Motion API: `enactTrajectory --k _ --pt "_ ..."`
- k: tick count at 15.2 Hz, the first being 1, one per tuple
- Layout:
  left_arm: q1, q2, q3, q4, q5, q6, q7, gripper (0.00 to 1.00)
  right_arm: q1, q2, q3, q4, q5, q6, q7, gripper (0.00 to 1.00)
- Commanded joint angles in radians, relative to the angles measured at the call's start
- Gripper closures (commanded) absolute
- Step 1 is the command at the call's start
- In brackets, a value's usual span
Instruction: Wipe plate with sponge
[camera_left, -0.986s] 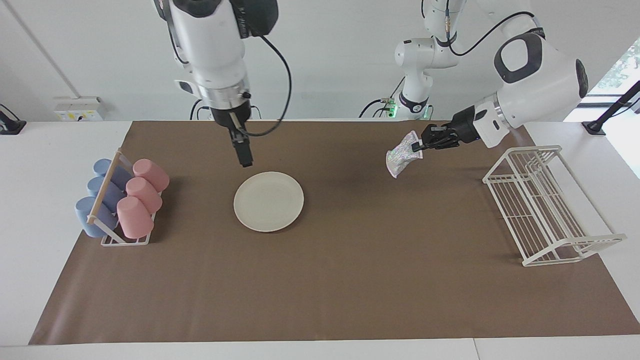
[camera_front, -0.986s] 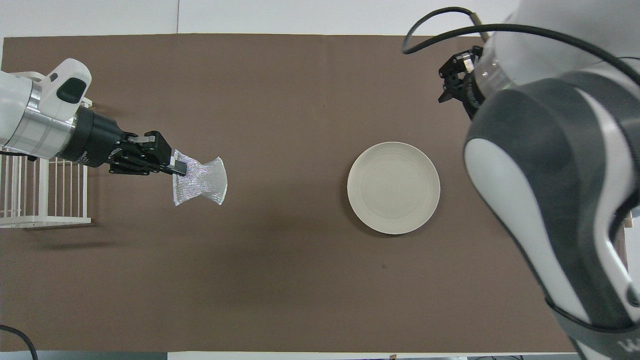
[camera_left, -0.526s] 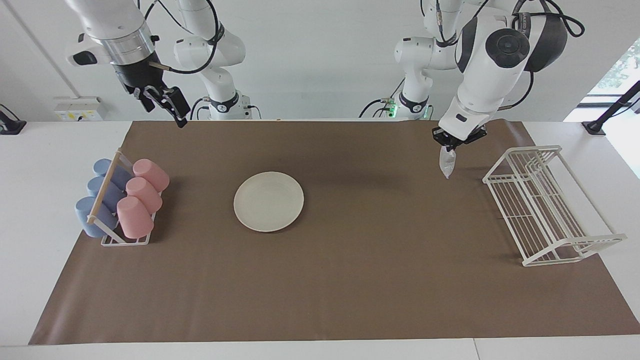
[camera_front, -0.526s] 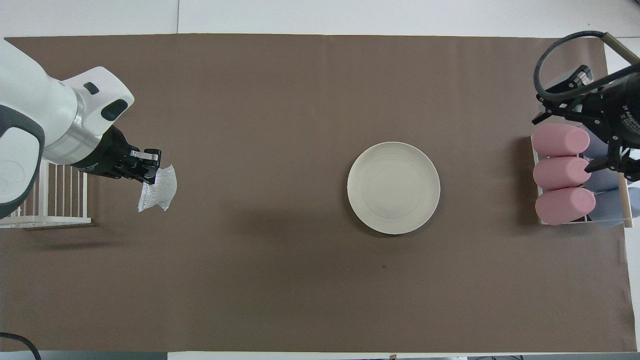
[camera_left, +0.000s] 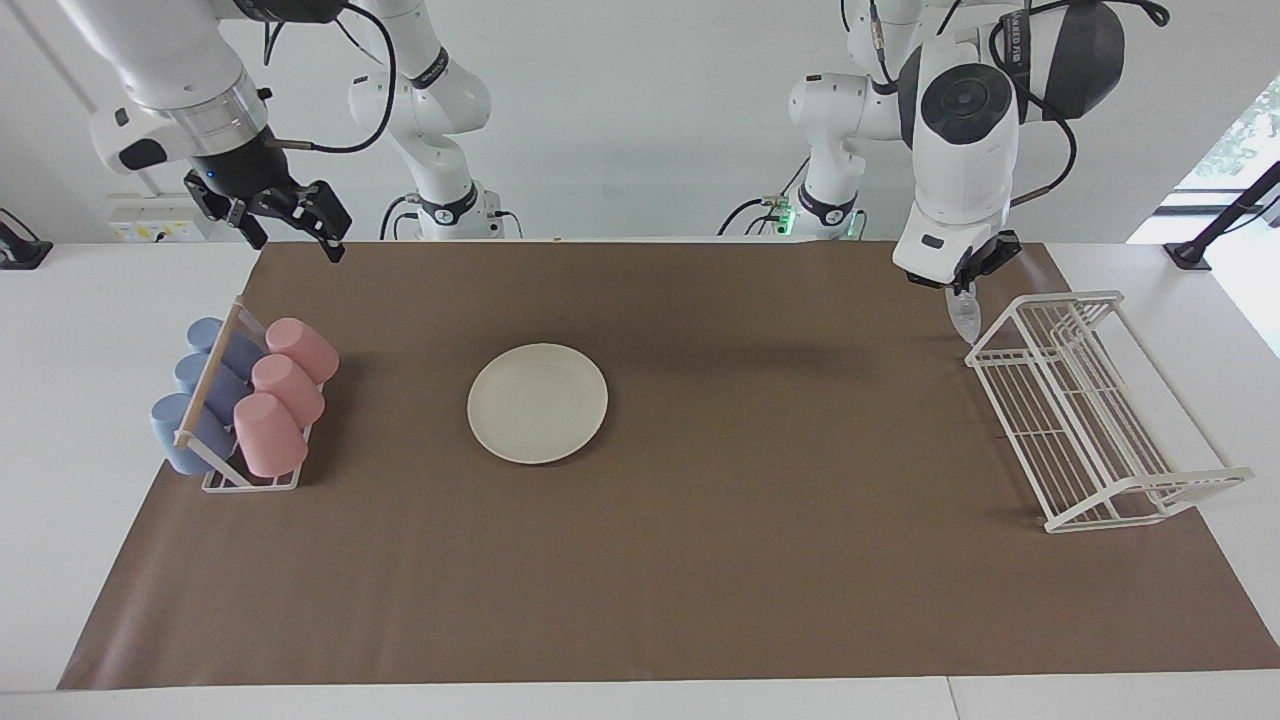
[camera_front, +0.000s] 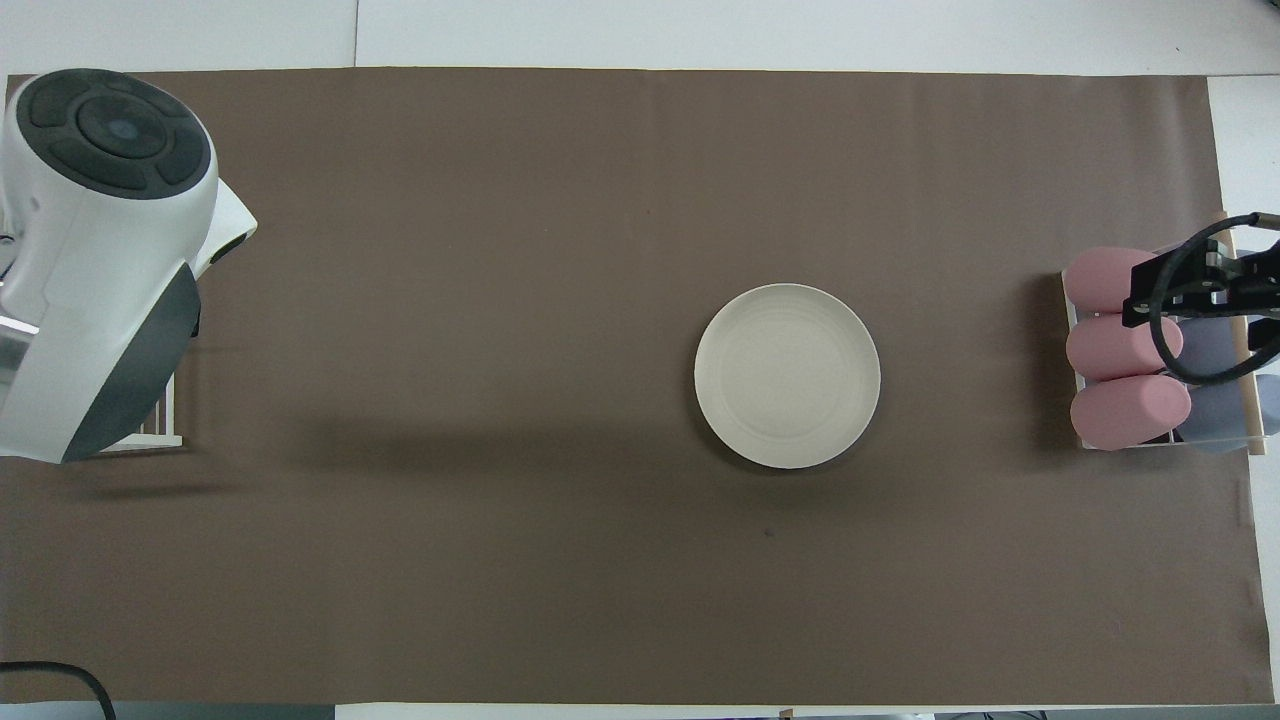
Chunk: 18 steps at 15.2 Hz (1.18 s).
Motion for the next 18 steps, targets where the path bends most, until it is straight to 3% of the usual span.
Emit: enactTrajectory --k 1,4,7,12,14,18 --pt "-0.010 0.071 0.011 0.006 0.163 -0.017 -0.023 1.00 -0.012 -0.035 0.026 -0.039 -0.005 -0.066 -0.023 0.00" --pt "0.031 0.095 0.016 -0.039 0.272 0.030 -0.023 1.00 -0.012 -0.026 0.058 -0.013 -0.004 -0.063 -0.023 0.00" --pt "0.045 0.187 0.016 -0.042 0.402 0.066 -0.026 1.00 -0.014 -0.025 0.054 -0.011 -0.004 -0.063 -0.021 0.00" --pt "0.123 0.252 0.019 -0.039 0.417 0.224 -0.137 1.00 -0.024 -0.020 0.054 -0.002 -0.007 -0.057 -0.162 0.00" --pt "0.128 0.252 0.017 -0.043 0.409 0.248 -0.149 1.00 -0.035 -0.023 0.040 0.001 -0.014 -0.055 -0.269 0.00" --pt "0.126 0.253 0.014 -0.065 0.395 0.275 -0.204 1.00 -0.038 -0.026 0.029 0.001 -0.002 -0.055 -0.270 0.00"
